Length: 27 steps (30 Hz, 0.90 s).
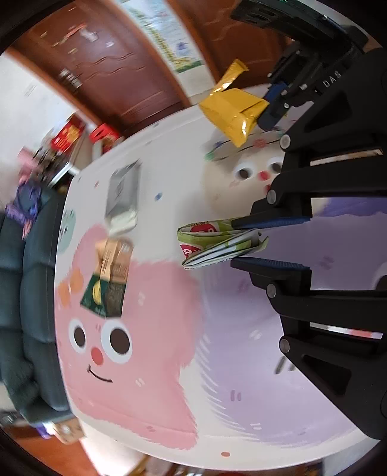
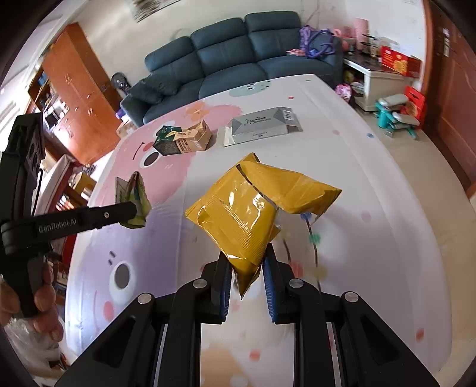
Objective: Collect trash
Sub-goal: 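Grasp the green-white snack wrapper with the left tool while the right tool grasps the yellow mailer bag, then carry the wrapper and yellow bag over the bin and open both tools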
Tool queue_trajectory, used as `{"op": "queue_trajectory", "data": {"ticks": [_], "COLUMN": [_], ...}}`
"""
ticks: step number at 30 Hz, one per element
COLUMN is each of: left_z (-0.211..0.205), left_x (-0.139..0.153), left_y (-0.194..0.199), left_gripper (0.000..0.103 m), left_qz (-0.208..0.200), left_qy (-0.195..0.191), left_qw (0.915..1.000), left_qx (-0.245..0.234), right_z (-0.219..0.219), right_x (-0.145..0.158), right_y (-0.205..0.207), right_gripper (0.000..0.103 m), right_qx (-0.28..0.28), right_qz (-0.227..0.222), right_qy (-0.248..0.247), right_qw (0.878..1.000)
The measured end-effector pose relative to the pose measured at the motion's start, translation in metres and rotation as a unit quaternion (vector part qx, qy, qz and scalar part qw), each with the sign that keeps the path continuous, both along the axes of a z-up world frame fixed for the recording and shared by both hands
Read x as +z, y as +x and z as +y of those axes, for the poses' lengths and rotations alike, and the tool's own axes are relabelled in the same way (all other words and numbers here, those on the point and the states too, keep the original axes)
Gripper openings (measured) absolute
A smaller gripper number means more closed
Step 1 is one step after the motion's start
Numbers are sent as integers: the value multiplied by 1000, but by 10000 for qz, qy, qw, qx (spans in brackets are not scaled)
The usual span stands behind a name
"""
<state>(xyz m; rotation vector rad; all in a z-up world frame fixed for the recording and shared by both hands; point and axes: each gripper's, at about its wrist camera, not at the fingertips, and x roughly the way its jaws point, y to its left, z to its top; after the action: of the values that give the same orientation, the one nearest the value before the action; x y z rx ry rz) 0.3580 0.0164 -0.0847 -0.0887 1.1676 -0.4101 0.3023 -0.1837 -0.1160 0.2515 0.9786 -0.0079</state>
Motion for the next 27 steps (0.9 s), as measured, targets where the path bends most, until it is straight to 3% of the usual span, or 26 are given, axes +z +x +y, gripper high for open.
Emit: {"op": "queue_trajectory", "data": {"ticks": [6, 9, 13, 21, 27], "left_z": [-21, -33, -53, -91, -101], "left_x": [13, 16, 29, 50, 41], "left_y": [-54, -80, -115, -186, -240], "left_gripper": [16, 15, 15, 15, 15], "left_qz": [-2, 165, 56, -227, -167], "left_qy": [369, 651, 853, 970, 1184], "left_qw": [9954, 9884, 9786, 9749, 9757], "left_qx": [-888, -1362, -1873, -1991, -1834], "right_z": [5, 7, 9, 2, -8], "right_x": [13, 19, 25, 31, 33], "right_y": [-70, -110, -164, -258, -318], "right_gripper": [19, 19, 19, 19, 19], "right_qx": [-557, -891, -1144, -1194, -1128], "right_qz": [5, 51, 30, -89, -125], "right_qy": [-25, -73, -105, -171, -101], "right_qw": [9984, 9960, 9934, 9927, 9935]}}
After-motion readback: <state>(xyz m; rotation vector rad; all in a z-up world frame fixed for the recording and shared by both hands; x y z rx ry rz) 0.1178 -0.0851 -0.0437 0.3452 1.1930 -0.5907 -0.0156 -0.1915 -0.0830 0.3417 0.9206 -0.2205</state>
